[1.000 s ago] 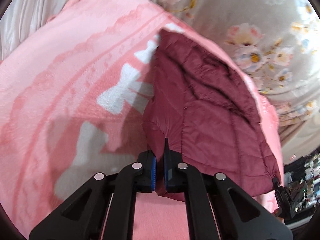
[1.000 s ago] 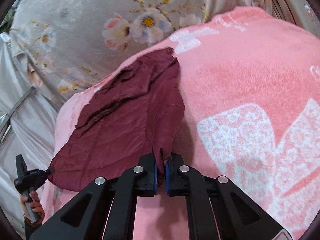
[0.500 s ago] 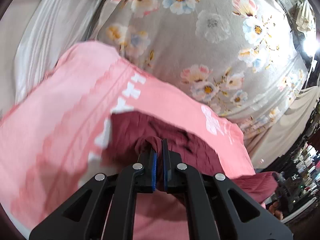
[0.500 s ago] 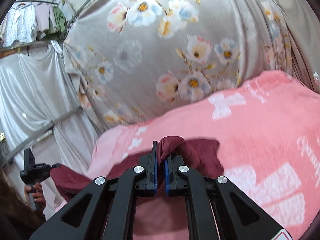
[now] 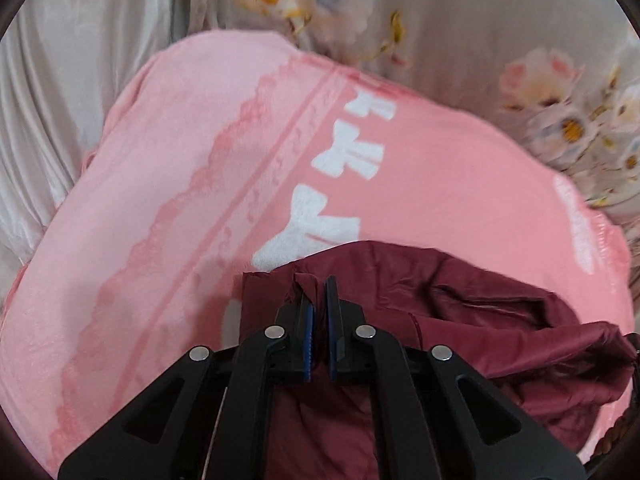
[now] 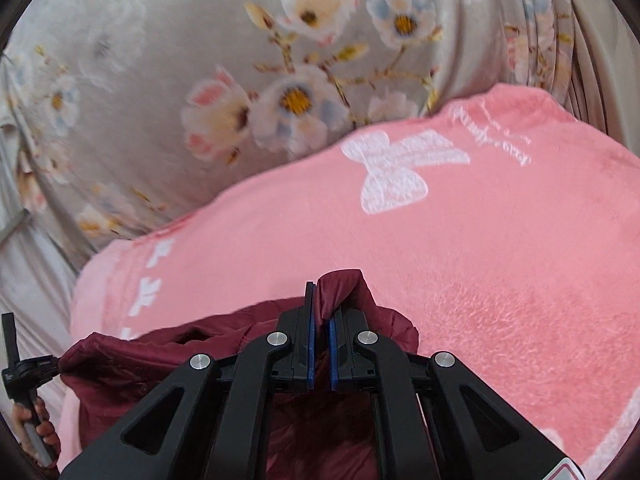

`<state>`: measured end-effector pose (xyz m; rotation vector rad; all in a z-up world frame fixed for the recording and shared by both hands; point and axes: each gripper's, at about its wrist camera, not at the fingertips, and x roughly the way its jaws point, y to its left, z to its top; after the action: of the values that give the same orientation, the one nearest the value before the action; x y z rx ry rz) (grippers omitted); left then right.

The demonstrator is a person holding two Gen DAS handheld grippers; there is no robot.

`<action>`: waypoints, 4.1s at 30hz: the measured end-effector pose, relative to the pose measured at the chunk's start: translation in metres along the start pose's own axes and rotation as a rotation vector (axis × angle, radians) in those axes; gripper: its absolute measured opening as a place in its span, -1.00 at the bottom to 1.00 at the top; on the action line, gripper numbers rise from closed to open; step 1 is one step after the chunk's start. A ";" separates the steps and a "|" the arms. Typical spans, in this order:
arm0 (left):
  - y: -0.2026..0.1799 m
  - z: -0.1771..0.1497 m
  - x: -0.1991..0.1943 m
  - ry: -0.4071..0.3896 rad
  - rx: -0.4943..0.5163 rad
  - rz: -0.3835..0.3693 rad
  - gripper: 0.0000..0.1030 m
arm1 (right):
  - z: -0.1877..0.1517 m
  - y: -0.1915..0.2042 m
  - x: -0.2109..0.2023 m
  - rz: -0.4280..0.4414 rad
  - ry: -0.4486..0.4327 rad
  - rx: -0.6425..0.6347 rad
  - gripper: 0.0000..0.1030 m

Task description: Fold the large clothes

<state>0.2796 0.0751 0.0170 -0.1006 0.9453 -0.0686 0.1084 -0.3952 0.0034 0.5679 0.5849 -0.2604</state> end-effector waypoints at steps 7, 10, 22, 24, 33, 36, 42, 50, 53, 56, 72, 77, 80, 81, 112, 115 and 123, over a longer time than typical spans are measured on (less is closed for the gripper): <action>-0.007 -0.006 0.062 0.053 0.032 0.041 -0.87 | -0.016 -0.007 0.052 -0.069 0.071 -0.008 -0.91; -0.013 -0.010 0.077 0.049 0.071 0.043 -0.84 | -0.024 -0.012 0.069 -0.082 0.099 -0.010 -0.91; 0.025 0.004 -0.006 -0.149 -0.017 -0.037 0.81 | -0.009 0.001 -0.023 0.073 -0.069 -0.004 -0.01; 0.023 0.008 -0.034 -0.222 0.005 -0.034 0.80 | -0.011 0.028 -0.028 0.101 -0.047 -0.087 0.02; -0.072 -0.005 -0.015 -0.040 0.194 -0.164 0.79 | -0.056 0.148 0.068 0.159 0.272 -0.351 -0.28; -0.094 -0.015 0.001 0.003 0.252 -0.166 0.71 | -0.050 0.157 0.077 0.146 0.265 -0.357 -0.92; -0.123 0.003 0.029 0.010 0.292 -0.132 0.70 | -0.023 0.166 0.077 0.132 0.174 -0.345 -0.98; -0.142 -0.003 0.087 0.040 0.278 -0.057 0.72 | -0.043 0.144 0.142 0.096 0.294 -0.278 -1.00; -0.141 -0.007 0.093 0.019 0.268 -0.060 0.76 | -0.048 0.144 0.148 0.095 0.298 -0.280 -1.00; -0.143 -0.010 0.098 0.005 0.267 -0.057 0.80 | -0.050 0.144 0.150 0.087 0.294 -0.290 -1.00; -0.147 -0.012 0.104 -0.016 0.292 -0.020 0.85 | -0.041 0.137 0.149 0.122 0.301 -0.251 -1.00; -0.112 0.002 0.059 -0.106 0.222 -0.066 0.79 | -0.009 0.124 0.080 0.066 0.127 -0.290 -0.95; -0.078 0.020 0.039 -0.131 0.165 -0.030 0.80 | 0.010 0.094 0.069 -0.080 0.106 -0.280 -0.88; -0.070 0.023 0.041 -0.125 0.152 -0.016 0.80 | 0.012 0.081 0.075 -0.119 0.128 -0.264 -0.88; -0.023 0.009 0.110 -0.005 0.071 0.071 0.91 | -0.015 0.008 0.114 -0.121 0.213 -0.066 -1.00; -0.024 0.009 0.110 -0.007 0.072 0.073 0.91 | -0.014 0.008 0.114 -0.125 0.212 -0.070 -1.00; -0.026 0.007 0.103 -0.012 0.084 0.111 0.91 | -0.011 0.041 0.081 -0.255 0.132 -0.169 -0.82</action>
<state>0.3451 0.0391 -0.0586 0.0292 0.9329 -0.0047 0.1843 -0.3614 -0.0340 0.3475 0.8010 -0.4122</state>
